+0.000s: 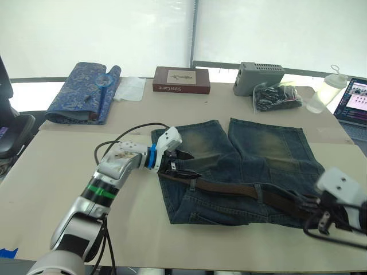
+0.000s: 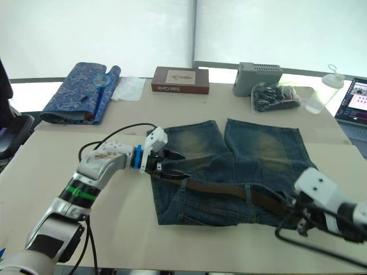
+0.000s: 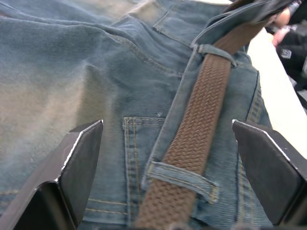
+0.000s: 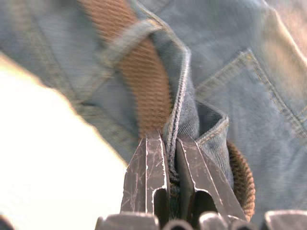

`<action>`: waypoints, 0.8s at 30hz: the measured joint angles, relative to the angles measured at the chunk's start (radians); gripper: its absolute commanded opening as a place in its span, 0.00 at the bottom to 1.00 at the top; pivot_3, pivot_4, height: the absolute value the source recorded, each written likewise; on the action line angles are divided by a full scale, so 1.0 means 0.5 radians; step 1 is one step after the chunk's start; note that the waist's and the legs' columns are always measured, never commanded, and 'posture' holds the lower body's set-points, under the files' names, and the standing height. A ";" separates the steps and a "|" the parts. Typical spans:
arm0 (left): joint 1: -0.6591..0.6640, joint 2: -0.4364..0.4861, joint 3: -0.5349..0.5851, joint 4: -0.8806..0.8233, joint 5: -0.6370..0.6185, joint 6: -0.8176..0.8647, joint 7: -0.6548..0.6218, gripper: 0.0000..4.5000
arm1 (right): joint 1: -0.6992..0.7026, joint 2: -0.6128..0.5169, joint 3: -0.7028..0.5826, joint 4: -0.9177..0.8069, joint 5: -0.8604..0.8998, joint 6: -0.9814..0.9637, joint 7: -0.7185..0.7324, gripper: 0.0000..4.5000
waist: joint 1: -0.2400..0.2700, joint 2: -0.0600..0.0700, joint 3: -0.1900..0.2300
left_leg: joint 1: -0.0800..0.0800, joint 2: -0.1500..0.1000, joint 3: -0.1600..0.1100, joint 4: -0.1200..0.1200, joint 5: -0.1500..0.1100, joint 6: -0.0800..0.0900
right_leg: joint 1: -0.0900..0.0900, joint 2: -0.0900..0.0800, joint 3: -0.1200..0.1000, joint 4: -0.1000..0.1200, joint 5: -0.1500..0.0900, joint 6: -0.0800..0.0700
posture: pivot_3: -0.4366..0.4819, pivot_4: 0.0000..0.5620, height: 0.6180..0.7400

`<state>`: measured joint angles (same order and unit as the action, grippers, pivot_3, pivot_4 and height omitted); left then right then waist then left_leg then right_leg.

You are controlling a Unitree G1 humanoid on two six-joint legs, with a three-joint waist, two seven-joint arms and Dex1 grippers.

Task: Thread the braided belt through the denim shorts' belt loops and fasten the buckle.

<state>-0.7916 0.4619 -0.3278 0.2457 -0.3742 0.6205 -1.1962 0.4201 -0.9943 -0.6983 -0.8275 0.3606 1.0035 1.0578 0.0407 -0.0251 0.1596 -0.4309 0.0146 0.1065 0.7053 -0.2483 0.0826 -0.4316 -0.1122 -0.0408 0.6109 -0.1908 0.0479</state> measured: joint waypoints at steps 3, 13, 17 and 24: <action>-0.097 -0.051 -0.123 0.196 0.087 -0.123 -0.212 1.00 | 0.205 0.190 -0.178 -0.133 -0.001 -0.064 0.015 0.01 | 0.000 0.000 0.000 | 0.000 -0.001 0.001 0.000 -0.001 0.002 | -0.001 -0.001 0.001 0.000 0.002 -0.004 | 0.48 0.27 1.00; -0.196 -0.150 -0.323 0.577 0.382 -0.481 -0.576 0.25 | 0.558 0.607 -0.527 -0.383 0.051 -0.250 0.004 0.00 | -0.007 0.000 0.000 | -0.001 0.000 0.001 0.001 -0.001 0.002 | -0.004 -0.001 0.002 0.001 -0.004 -0.015 | 0.48 0.27 1.00; -0.196 -0.147 -0.328 0.585 0.448 -0.530 -0.626 0.00 | 0.623 0.643 -0.546 -0.389 0.093 -0.317 -0.028 0.00 | -0.006 0.000 0.000 | -0.001 0.000 0.001 0.000 -0.001 0.002 | -0.004 -0.002 0.002 0.002 -0.006 -0.017 | 0.48 0.27 1.00; -0.182 -0.142 -0.276 0.584 0.486 -0.585 -0.621 0.00 | 0.660 0.660 -0.556 -0.388 0.134 -0.376 -0.079 0.00 | -0.007 0.000 0.000 | -0.001 0.000 0.001 0.000 -0.001 0.002 | -0.004 -0.002 0.002 0.002 -0.006 -0.017 | 0.48 0.27 1.00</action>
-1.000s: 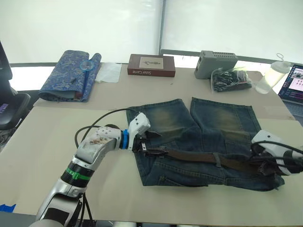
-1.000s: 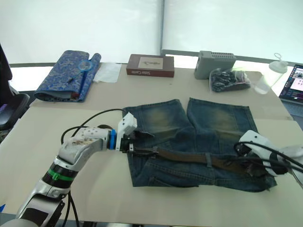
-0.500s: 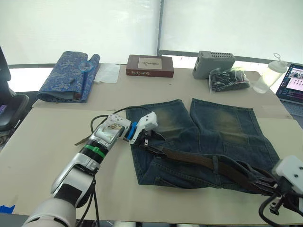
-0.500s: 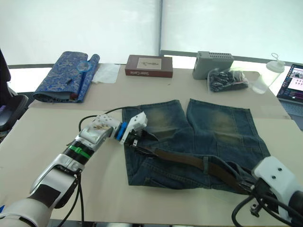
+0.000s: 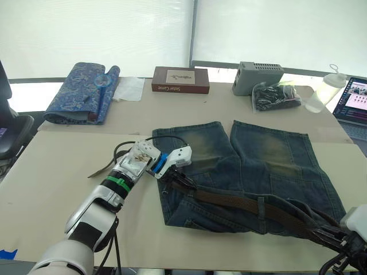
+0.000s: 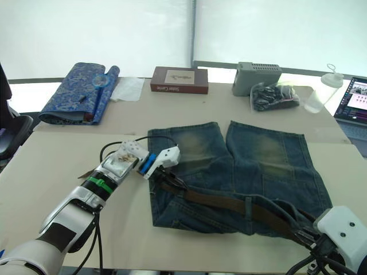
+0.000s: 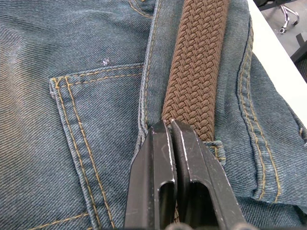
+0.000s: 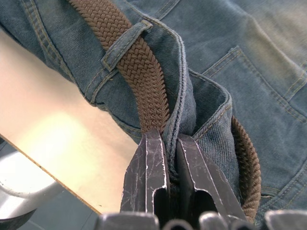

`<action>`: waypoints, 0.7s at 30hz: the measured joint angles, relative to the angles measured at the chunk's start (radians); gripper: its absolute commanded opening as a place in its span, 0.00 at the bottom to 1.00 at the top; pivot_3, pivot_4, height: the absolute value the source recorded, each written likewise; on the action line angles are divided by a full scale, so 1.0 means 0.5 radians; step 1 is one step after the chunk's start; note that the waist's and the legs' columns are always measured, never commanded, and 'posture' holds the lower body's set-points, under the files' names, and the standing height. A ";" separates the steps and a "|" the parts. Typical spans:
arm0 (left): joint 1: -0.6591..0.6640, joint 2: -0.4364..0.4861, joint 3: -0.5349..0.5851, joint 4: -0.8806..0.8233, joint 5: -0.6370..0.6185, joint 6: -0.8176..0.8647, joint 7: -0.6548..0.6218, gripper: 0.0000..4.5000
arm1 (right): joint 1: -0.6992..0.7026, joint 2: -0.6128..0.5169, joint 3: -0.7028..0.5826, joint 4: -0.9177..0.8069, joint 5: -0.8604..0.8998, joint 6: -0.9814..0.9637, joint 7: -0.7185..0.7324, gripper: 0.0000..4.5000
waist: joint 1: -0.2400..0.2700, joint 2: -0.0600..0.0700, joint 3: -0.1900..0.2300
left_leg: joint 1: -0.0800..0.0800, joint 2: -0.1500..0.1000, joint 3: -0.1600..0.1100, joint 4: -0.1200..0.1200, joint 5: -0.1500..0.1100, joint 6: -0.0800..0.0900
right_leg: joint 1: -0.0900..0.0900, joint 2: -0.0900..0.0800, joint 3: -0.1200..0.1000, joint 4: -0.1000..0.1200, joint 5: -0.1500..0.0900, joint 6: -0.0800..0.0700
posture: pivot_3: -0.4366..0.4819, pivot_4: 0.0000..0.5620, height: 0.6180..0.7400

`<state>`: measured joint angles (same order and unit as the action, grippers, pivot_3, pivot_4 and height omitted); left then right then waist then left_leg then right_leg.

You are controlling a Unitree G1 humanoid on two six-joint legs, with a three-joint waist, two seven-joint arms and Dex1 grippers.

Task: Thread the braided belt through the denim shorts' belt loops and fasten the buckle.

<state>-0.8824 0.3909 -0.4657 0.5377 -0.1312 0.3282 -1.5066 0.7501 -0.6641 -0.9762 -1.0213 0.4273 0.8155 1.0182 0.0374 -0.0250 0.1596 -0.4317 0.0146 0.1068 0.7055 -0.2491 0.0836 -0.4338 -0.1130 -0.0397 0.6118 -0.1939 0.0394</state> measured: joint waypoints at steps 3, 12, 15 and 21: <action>0.002 0.017 0.108 -0.025 -0.063 0.061 -0.001 0.00 | -0.004 -0.006 0.000 0.019 0.018 -0.020 -0.019 0.00 | 0.000 0.000 0.000 | 0.000 0.000 0.000 0.000 0.000 0.000 | -0.001 0.000 0.000 0.001 0.000 0.000 | 0.48 0.27 1.00; 0.018 0.022 0.134 -0.133 -0.040 0.071 0.000 0.68 | 0.007 -0.020 0.046 0.034 0.055 -0.068 -0.038 0.00 | 0.009 0.000 0.000 | 0.000 -0.001 0.000 0.001 0.000 0.001 | 0.001 -0.001 0.000 0.000 0.000 0.000 | 0.48 0.27 1.00; 0.026 0.000 0.109 -0.093 -0.005 0.019 0.008 0.68 | 0.021 -0.019 0.046 0.033 0.056 -0.084 -0.041 0.00 | 0.004 0.000 0.000 | 0.000 -0.001 0.000 0.001 0.000 0.001 | 0.001 -0.001 0.000 0.001 0.000 0.000 | 0.48 0.27 1.00; -0.040 -0.024 -0.002 0.156 0.176 -0.253 -0.035 0.68 | 0.125 0.049 0.046 0.005 0.061 -0.139 -0.048 0.00 | 0.008 0.000 0.000 | 0.000 -0.001 0.000 0.001 0.000 0.001 | 0.001 0.000 -0.001 0.000 0.000 0.000 | 0.48 0.27 1.00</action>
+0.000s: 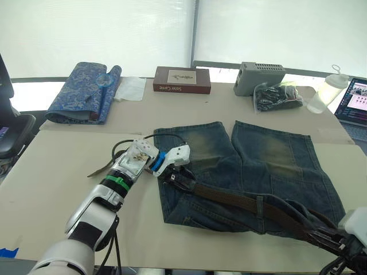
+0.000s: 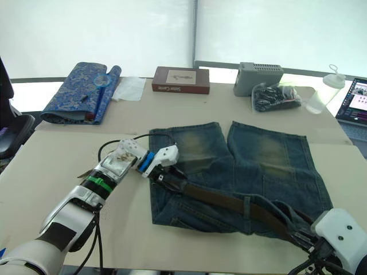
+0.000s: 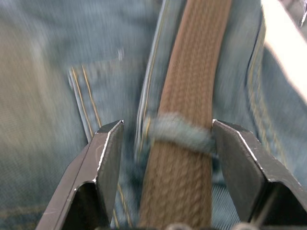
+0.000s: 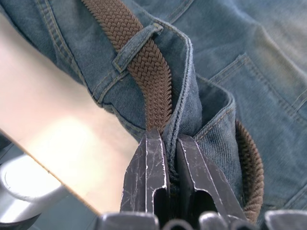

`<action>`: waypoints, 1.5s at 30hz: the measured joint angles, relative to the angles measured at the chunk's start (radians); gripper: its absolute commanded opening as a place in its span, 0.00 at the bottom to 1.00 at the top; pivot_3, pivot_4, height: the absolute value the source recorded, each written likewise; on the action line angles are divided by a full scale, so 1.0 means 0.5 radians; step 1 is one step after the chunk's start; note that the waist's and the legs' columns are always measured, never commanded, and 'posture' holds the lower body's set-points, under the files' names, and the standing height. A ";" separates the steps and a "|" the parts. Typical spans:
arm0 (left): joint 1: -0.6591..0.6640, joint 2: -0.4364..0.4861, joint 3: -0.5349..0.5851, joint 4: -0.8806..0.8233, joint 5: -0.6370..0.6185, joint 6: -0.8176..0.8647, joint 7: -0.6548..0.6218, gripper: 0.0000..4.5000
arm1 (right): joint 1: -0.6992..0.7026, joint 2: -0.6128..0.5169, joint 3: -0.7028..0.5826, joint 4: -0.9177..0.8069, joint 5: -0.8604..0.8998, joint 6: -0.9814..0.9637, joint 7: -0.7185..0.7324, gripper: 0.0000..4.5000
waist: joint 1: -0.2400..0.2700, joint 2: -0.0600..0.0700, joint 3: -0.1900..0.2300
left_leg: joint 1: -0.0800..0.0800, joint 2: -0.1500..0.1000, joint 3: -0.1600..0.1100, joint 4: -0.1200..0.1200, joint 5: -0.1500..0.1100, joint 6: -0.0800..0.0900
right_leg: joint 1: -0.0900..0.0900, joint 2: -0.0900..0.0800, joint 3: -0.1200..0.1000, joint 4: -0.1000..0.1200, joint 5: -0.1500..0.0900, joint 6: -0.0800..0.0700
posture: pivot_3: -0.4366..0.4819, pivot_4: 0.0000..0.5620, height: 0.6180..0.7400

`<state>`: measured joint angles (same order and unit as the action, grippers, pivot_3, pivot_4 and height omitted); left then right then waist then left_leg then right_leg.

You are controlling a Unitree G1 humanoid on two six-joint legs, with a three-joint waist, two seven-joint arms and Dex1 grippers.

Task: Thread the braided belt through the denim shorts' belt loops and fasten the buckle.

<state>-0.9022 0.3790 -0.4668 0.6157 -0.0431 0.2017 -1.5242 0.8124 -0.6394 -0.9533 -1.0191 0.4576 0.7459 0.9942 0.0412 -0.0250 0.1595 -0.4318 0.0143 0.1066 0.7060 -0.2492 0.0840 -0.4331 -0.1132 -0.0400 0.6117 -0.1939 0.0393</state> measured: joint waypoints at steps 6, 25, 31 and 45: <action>-0.036 -0.025 -0.032 0.061 0.039 -0.104 -0.092 0.24 | 0.116 0.061 0.000 -0.009 0.032 -0.086 -0.040 0.00 | -0.002 0.002 -0.001 | 0.000 0.000 0.000 0.000 0.000 0.000 | 0.000 -0.001 0.000 0.000 -0.001 0.001 | 0.48 0.27 1.00; -0.660 -0.077 0.480 1.071 0.247 -1.007 1.487 0.02 | -1.944 -0.536 1.365 1.114 -0.567 -0.230 -1.055 0.00 | -0.025 -0.002 0.003 | -0.020 -0.004 0.005 0.012 0.008 -0.012 | -0.016 -0.001 -0.001 0.002 0.016 0.019 | 0.48 0.27 1.00; -0.369 0.063 0.675 0.646 0.053 -1.198 1.279 0.02 | -1.875 -0.448 1.278 1.082 -0.521 -0.378 -1.016 0.00 | -0.023 -0.001 0.002 | -0.022 -0.004 0.007 0.006 0.003 -0.007 | -0.011 -0.002 -0.003 -0.001 0.013 0.026 | 0.48 0.27 1.00; 1.360 0.712 0.674 -1.429 -0.419 -0.568 0.864 0.42 | 0.127 0.062 0.320 0.082 0.197 -0.214 -0.216 0.35 | -0.025 0.021 -0.003 | 0.023 0.005 0.009 0.004 -0.026 -0.011 | 0.017 -0.025 -0.001 -0.005 -0.005 0.024 | 0.48 0.27 1.00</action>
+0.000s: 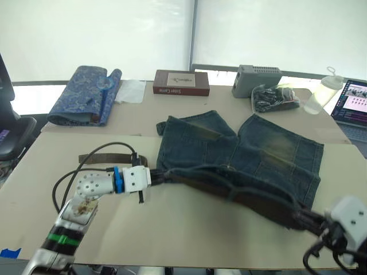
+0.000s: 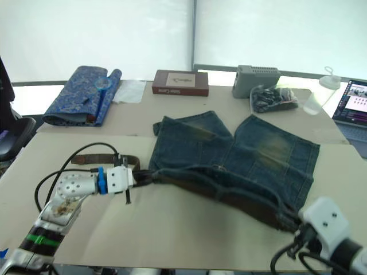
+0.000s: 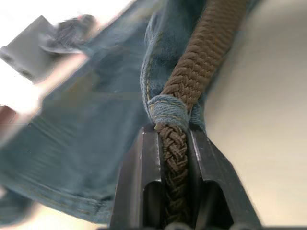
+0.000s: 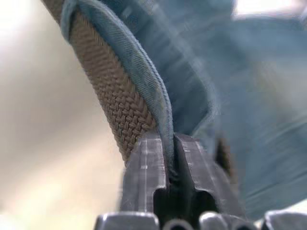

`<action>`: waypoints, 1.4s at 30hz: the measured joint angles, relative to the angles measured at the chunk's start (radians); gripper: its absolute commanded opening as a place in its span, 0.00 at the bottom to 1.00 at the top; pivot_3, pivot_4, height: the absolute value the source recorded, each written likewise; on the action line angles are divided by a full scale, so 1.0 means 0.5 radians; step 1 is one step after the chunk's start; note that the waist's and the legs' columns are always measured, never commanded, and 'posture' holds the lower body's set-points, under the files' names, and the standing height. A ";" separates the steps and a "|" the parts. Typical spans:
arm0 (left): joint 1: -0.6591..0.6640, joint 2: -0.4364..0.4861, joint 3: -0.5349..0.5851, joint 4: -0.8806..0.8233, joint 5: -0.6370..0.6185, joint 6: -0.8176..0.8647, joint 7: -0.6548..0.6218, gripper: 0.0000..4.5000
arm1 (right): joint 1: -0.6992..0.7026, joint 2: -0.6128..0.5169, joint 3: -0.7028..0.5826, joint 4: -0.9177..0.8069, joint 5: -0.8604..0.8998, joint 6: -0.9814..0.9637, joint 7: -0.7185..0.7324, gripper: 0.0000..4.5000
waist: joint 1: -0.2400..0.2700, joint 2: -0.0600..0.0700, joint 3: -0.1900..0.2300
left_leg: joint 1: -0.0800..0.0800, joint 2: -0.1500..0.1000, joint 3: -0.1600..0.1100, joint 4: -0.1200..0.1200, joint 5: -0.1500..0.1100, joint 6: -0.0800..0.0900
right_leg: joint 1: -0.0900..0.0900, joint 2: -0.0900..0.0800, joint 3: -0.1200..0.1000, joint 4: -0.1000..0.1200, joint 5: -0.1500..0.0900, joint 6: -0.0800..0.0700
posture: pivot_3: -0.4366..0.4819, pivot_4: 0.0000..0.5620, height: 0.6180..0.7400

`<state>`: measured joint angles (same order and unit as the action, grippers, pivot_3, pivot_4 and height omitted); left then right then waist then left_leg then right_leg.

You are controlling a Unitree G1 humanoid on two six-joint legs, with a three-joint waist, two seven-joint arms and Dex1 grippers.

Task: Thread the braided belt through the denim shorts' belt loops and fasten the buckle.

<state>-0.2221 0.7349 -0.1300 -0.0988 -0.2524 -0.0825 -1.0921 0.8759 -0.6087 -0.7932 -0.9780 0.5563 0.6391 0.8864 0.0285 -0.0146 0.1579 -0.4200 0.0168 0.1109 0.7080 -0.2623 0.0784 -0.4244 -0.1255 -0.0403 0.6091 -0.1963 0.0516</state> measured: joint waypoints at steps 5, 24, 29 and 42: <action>-0.231 0.272 0.108 -0.025 -0.610 0.992 -0.323 0.73 | 0.388 -0.021 -0.282 -0.071 0.505 0.060 0.178 0.58 | -0.013 0.006 -0.006 | 0.010 -0.002 0.003 -0.010 0.001 -0.003 | -0.001 -0.005 -0.004 0.000 -0.002 -0.001 | 0.48 0.27 1.00; -1.191 -0.373 -0.692 1.105 0.389 0.490 -0.368 0.73 | -1.491 -1.173 1.301 0.804 -0.050 0.591 -0.775 0.58 | -0.018 -0.006 -0.004 | -0.026 -0.015 0.010 0.006 0.010 0.031 | -0.020 -0.002 -0.004 0.001 0.006 -0.016 | 0.48 0.27 1.00; -0.836 -0.134 -0.691 0.401 0.219 0.968 -0.642 0.73 | -1.566 -1.297 1.505 0.834 -0.108 0.687 -0.584 0.58 | -0.046 0.003 -0.010 | -0.015 -0.010 0.010 0.006 0.008 0.032 | -0.010 -0.001 -0.002 0.003 0.004 -0.008 | 0.48 0.27 1.00; -0.682 -0.299 -0.301 0.143 -0.215 1.586 -0.410 0.74 | -1.485 -0.861 0.928 0.659 0.031 0.484 -0.302 0.85 | -0.011 0.000 -0.008 | -0.011 -0.007 0.005 0.011 0.006 0.030 | -0.002 0.003 -0.005 0.004 0.009 0.003 | 0.48 0.27 1.00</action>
<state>-0.5633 0.5856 -0.2805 -0.0275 -0.3598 0.7107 -1.2973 0.1335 -1.0390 -0.3291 -0.6484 0.5715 0.8812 0.7356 0.0232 -0.0144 0.1538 -0.4254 0.0132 0.1134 0.7134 -0.2595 0.0932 -0.4252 -0.1240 -0.0428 0.6110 -0.1918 0.0529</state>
